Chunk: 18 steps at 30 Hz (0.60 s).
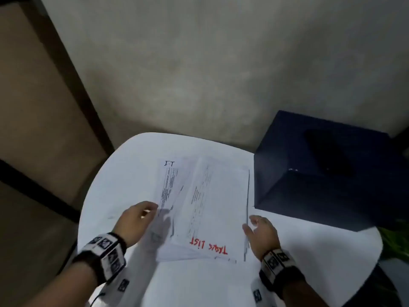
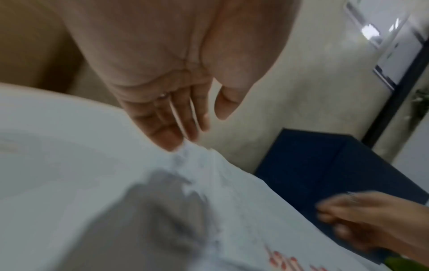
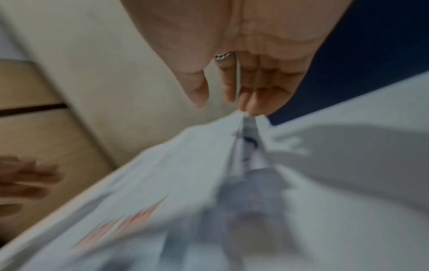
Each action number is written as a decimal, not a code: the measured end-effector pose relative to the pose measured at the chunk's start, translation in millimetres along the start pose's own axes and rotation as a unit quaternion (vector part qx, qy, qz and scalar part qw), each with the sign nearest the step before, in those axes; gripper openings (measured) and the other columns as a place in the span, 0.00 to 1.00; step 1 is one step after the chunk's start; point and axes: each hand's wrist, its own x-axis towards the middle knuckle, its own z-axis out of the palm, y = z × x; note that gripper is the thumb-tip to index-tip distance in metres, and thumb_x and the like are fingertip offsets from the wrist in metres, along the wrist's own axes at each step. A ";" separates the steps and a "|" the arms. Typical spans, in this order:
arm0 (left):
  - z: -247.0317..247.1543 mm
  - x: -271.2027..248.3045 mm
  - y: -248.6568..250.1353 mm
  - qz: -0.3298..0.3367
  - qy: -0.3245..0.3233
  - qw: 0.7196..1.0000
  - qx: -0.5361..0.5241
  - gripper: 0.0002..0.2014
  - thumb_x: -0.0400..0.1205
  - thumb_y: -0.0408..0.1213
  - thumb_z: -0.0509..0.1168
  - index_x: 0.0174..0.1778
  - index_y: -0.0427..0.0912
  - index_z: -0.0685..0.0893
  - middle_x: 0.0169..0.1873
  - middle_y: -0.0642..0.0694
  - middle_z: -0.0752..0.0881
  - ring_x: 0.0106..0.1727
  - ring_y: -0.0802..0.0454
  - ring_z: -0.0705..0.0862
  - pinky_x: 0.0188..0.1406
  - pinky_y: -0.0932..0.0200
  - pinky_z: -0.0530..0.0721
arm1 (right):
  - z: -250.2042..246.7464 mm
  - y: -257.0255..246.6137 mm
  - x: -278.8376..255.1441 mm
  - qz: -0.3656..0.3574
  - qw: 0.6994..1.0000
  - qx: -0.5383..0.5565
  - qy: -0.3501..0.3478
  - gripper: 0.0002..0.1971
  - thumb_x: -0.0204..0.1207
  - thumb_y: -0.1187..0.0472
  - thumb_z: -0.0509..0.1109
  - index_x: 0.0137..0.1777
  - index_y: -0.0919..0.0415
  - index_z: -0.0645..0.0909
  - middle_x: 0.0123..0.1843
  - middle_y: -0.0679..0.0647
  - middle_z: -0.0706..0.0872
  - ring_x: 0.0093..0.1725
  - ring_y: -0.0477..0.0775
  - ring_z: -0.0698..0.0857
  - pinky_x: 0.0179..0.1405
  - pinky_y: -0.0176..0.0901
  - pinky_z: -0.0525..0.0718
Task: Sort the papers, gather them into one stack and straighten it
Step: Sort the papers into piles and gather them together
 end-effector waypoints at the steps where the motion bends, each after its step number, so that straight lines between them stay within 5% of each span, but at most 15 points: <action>1: 14.8 17.4 4.6 0.002 0.003 1.000 0.013 0.09 0.84 0.36 0.66 0.59 0.47 0.86 0.56 0.52 0.88 0.55 0.49 0.87 0.57 0.57 0.80 | 10.5 -2.2 13.9 0.028 0.999 0.012 -0.013 0.24 0.79 0.52 0.69 0.73 0.60 0.76 0.69 0.54 0.80 0.68 0.55 0.80 0.73 0.43 0.74; 3: 36.7 41.9 15.7 -0.008 -0.021 0.999 0.040 0.18 0.85 0.42 0.63 0.69 0.39 0.80 0.64 0.46 0.83 0.64 0.44 0.82 0.65 0.56 0.76 | 20.7 -15.1 26.9 0.061 0.997 0.007 -0.045 0.30 0.79 0.50 0.69 0.78 0.62 0.69 0.77 0.57 0.74 0.77 0.57 0.73 0.79 0.46 0.67; 6: 63.0 66.5 25.1 -0.080 -0.058 0.994 0.043 0.24 0.81 0.46 0.62 0.70 0.36 0.74 0.68 0.38 0.81 0.68 0.36 0.80 0.69 0.46 0.77 | 36.3 -24.7 29.2 0.068 0.995 0.001 -0.068 0.33 0.78 0.53 0.72 0.79 0.64 0.67 0.78 0.57 0.71 0.78 0.56 0.70 0.78 0.41 0.65; 12: 86.4 81.0 34.9 -0.150 -0.054 0.976 0.147 0.23 0.79 0.48 0.65 0.65 0.38 0.76 0.53 0.42 0.85 0.59 0.40 0.82 0.67 0.48 0.73 | 57.9 -21.0 19.2 0.000 0.995 -0.030 -0.090 0.33 0.75 0.61 0.75 0.79 0.58 0.68 0.78 0.48 0.67 0.77 0.49 0.69 0.74 0.31 0.63; 15: 87.9 82.0 34.1 -0.139 -0.058 0.981 0.124 0.14 0.79 0.43 0.68 0.53 0.39 0.75 0.46 0.45 0.84 0.55 0.41 0.83 0.52 0.54 0.78 | 57.5 -22.3 12.9 -0.021 0.994 -0.010 -0.109 0.32 0.76 0.63 0.74 0.79 0.55 0.68 0.77 0.45 0.68 0.75 0.47 0.71 0.74 0.31 0.67; 18: 80.2 78.5 28.2 -0.103 0.005 0.991 0.088 0.08 0.79 0.36 0.69 0.43 0.39 0.75 0.40 0.43 0.84 0.45 0.41 0.85 0.40 0.58 0.76 | 47.1 -21.1 10.6 0.011 0.995 0.069 -0.066 0.26 0.78 0.65 0.70 0.75 0.57 0.73 0.74 0.49 0.73 0.70 0.49 0.78 0.68 0.35 0.76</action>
